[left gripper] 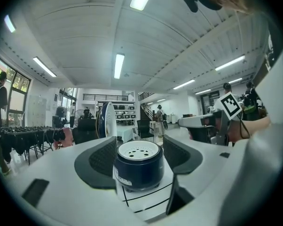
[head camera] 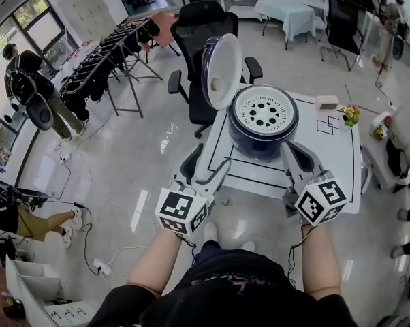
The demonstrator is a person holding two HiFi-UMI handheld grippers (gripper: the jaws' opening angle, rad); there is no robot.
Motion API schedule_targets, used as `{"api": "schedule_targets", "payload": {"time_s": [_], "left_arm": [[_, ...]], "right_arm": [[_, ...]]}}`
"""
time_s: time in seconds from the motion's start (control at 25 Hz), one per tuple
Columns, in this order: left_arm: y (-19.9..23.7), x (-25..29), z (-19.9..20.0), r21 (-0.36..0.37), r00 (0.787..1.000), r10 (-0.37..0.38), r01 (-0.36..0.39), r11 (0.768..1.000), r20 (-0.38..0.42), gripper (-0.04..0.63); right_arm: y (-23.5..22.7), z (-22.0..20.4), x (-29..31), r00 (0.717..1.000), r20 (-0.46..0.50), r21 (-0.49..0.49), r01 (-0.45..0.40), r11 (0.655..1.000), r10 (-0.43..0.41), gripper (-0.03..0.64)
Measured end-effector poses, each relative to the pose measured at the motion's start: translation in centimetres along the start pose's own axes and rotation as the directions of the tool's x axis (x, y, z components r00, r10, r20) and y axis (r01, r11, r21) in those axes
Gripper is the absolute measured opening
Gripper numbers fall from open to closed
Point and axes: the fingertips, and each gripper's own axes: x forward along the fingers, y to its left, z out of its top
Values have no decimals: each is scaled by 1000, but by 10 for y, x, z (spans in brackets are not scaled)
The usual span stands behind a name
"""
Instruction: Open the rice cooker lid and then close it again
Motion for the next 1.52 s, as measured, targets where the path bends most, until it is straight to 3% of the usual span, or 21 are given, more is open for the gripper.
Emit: {"api": "schedule_targets", "payload": {"time_s": [1.08, 1.52], "left_arm": [[6, -14, 25, 18, 996, 77, -78, 997, 48, 304], [54, 6, 31, -13, 992, 101, -100, 995, 78, 295]], "right_arm": [[4, 11, -12, 999, 16, -8, -28, 1000, 28, 2], [-8, 8, 20, 1000, 10, 1, -6, 1000, 6, 2]]}}
